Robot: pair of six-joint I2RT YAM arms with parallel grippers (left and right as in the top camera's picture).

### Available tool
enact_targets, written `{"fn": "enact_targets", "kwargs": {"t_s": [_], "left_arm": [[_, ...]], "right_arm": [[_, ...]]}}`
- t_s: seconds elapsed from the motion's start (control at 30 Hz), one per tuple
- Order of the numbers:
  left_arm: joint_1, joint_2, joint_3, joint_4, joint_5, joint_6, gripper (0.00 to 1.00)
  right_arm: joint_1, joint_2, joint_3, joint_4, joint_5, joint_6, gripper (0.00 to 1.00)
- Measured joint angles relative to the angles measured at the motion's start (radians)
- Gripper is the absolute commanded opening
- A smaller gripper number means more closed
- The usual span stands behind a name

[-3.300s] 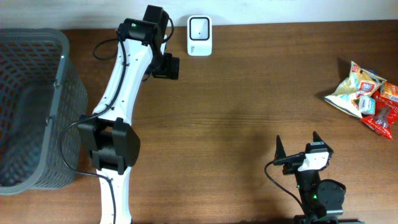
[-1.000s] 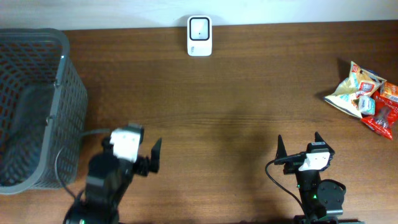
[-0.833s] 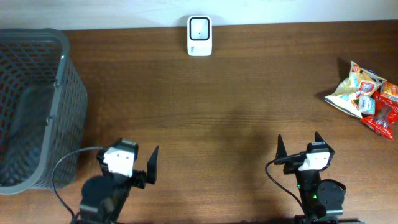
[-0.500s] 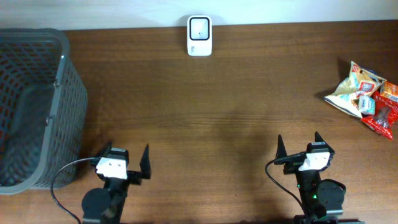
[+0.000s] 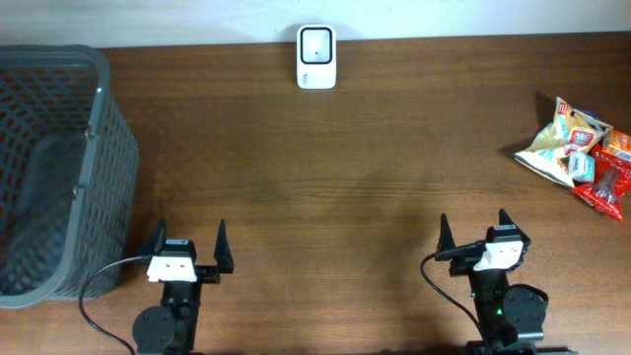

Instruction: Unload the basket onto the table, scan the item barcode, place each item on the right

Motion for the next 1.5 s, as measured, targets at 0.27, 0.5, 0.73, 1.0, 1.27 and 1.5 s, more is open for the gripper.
{"fn": "enact_targets", "kwargs": {"t_s": [0.27, 0.5, 0.73, 1.0, 1.27, 1.5], "left_arm": [[0.027, -0.001, -0.002, -0.072, -0.022, 0.003, 0.99], [0.031, -0.001, -0.002, -0.073, -0.021, 0.003, 0.99], [0.031, -0.001, -0.002, -0.074, -0.018, 0.003, 0.99], [0.031, -0.001, -0.002, -0.074, -0.019, 0.003, 0.99], [0.031, -0.001, -0.002, -0.074, -0.021, 0.003, 0.99], [0.031, -0.001, -0.002, -0.074, -0.021, 0.003, 0.99]], "right_arm": [[0.0, 0.0, 0.0, 0.0, 0.0, 0.0, 0.99], [0.0, 0.0, 0.0, 0.0, 0.0, 0.0, 0.98], [0.0, 0.0, 0.0, 0.0, 0.0, 0.0, 0.99], [0.0, 0.0, 0.0, 0.0, 0.0, 0.0, 0.99], [0.0, 0.0, 0.0, 0.0, 0.0, 0.0, 0.99], [0.0, 0.0, 0.0, 0.0, 0.0, 0.0, 0.99]]}}
